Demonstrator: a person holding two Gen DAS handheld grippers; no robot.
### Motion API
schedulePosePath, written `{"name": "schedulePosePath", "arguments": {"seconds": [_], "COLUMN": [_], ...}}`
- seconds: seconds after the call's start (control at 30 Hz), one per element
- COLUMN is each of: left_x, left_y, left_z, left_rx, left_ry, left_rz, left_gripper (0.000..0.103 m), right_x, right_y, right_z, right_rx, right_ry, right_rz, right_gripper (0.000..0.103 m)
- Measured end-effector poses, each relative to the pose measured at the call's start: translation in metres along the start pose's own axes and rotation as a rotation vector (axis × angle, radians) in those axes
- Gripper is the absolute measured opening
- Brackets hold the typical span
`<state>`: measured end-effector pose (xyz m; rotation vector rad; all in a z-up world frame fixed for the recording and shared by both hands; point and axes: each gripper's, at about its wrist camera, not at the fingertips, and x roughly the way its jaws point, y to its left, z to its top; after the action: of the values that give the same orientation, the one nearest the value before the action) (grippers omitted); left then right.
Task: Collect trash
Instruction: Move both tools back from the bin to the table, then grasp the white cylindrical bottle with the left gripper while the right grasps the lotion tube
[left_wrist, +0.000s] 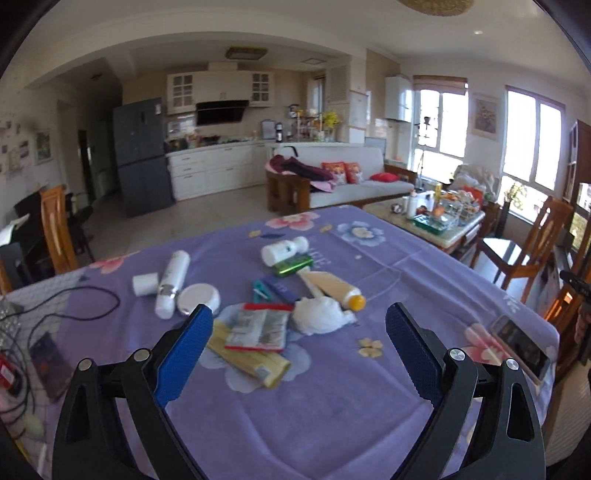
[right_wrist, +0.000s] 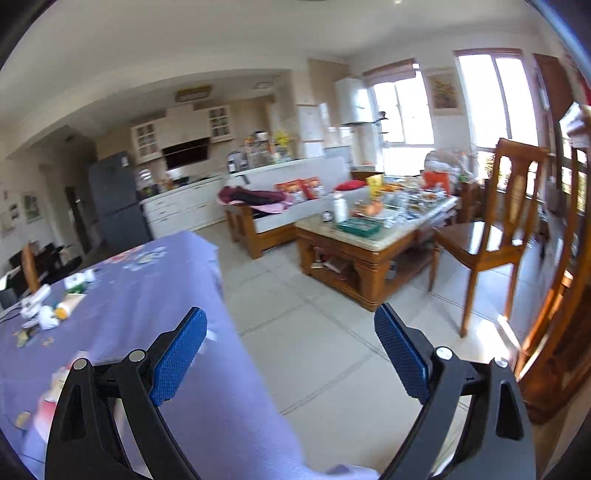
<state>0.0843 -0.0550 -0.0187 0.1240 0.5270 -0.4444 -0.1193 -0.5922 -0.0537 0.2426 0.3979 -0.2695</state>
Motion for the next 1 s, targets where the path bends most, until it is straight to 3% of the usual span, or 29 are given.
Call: {"name": "schedulePosePath", "arguments": {"seconds": [0.1, 0.23, 0.43, 0.53, 0.73, 1.0], "left_x": [0.035, 0.087, 0.168, 0.199, 0.233, 0.25], "left_y": [0.084, 0.15, 0.174, 0.187, 0.202, 0.213], "left_z": [0.012, 0.01, 0.016, 0.016, 0.011, 0.004], "left_rx": [-0.118, -0.21, -0.209, -0.225, -0.235, -0.285], "left_ry": [0.068, 0.17, 0.3, 0.355, 0.419, 0.413], "left_rz": [0.01, -0.006, -0.04, -0.058, -0.057, -0.061], "left_gripper": [0.093, 0.093, 0.093, 0.093, 0.078, 0.068], "right_x": [0.053, 0.133, 0.199, 0.225, 0.249, 0.263], "right_y": [0.096, 0.199, 0.305, 0.329, 0.351, 0.363], "right_z": [0.042, 0.053, 0.022, 0.015, 0.009, -0.005], "right_rx": [-0.111, -0.187, -0.197, -0.179, -0.191, -0.224], "right_ry": [0.115, 0.29, 0.47, 0.52, 0.532, 0.575], "right_rz": [0.18, 0.377, 0.421, 0.407, 0.385, 0.362], "right_gripper": [0.091, 0.095, 0.095, 0.098, 0.098, 0.098]}}
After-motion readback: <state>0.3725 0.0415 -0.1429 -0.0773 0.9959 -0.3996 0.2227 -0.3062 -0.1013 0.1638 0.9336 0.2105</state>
